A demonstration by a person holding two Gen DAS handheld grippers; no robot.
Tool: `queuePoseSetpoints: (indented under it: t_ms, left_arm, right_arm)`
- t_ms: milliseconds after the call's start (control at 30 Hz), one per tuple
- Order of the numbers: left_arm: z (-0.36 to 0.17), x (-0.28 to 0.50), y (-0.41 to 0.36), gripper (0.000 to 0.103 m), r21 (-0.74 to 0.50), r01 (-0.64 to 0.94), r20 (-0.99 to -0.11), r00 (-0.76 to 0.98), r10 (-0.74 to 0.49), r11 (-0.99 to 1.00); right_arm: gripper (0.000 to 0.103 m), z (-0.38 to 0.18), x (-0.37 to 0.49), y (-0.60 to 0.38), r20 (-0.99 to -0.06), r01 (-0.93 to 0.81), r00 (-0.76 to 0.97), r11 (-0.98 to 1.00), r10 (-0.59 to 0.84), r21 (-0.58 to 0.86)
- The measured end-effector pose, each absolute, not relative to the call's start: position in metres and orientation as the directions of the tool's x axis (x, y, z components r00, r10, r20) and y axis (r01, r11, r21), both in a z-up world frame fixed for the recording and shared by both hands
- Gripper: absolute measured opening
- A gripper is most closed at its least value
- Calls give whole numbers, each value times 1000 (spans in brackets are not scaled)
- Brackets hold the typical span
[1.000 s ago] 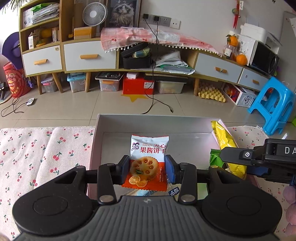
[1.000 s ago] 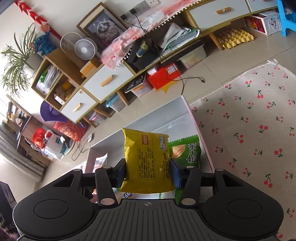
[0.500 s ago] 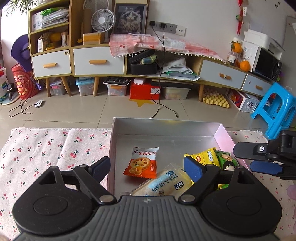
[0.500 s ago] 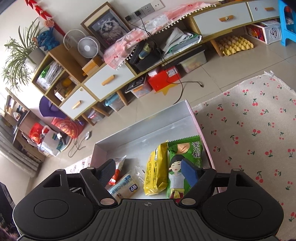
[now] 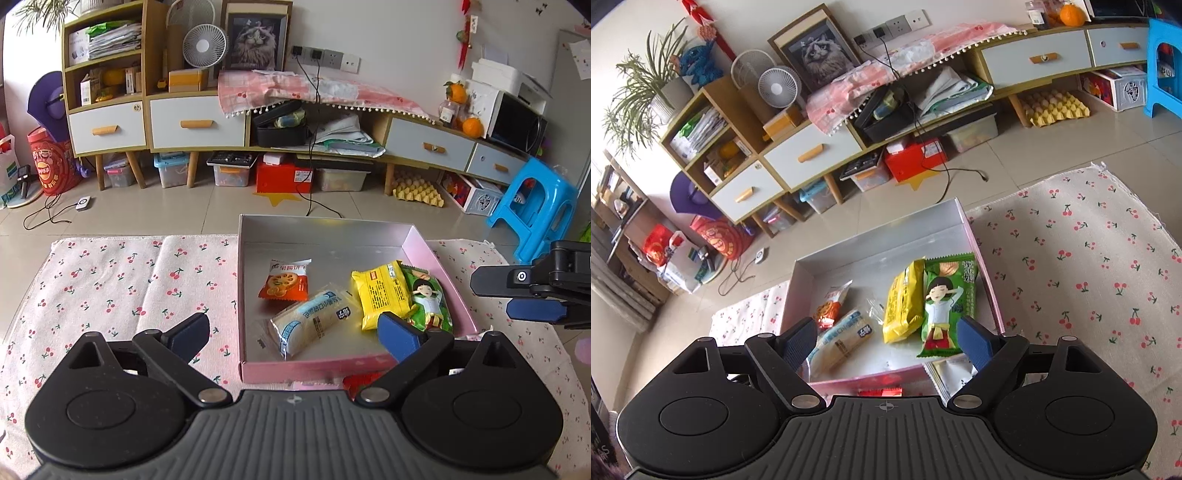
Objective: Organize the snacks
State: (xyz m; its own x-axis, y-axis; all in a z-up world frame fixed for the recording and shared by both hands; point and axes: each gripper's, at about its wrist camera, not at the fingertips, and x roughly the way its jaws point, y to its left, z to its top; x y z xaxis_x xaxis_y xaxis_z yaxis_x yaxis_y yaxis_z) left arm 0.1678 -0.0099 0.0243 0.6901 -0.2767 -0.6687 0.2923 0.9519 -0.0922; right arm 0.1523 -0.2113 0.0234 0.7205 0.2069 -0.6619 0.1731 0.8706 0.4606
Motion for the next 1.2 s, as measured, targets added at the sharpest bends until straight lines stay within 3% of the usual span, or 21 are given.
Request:
queuePoseSetpoints:
  t_ms: [500,733,1200]
  left_arm:
    - [9,123,20,102,-76,300,-676,685,-270,951]
    - [-2,111,30,102,-6,336,-704,668,-243,942]
    - [-26,84,50,102,98,444,-764,607,-218,891]
  right_arm:
    - [90,9,103,-183,-677,111,716,929,172,354]
    - [90,-1,87,-165,-691,10,709,978,140,209]
    - [90,-35,63,-141,-762,-154,627,985,162,82]
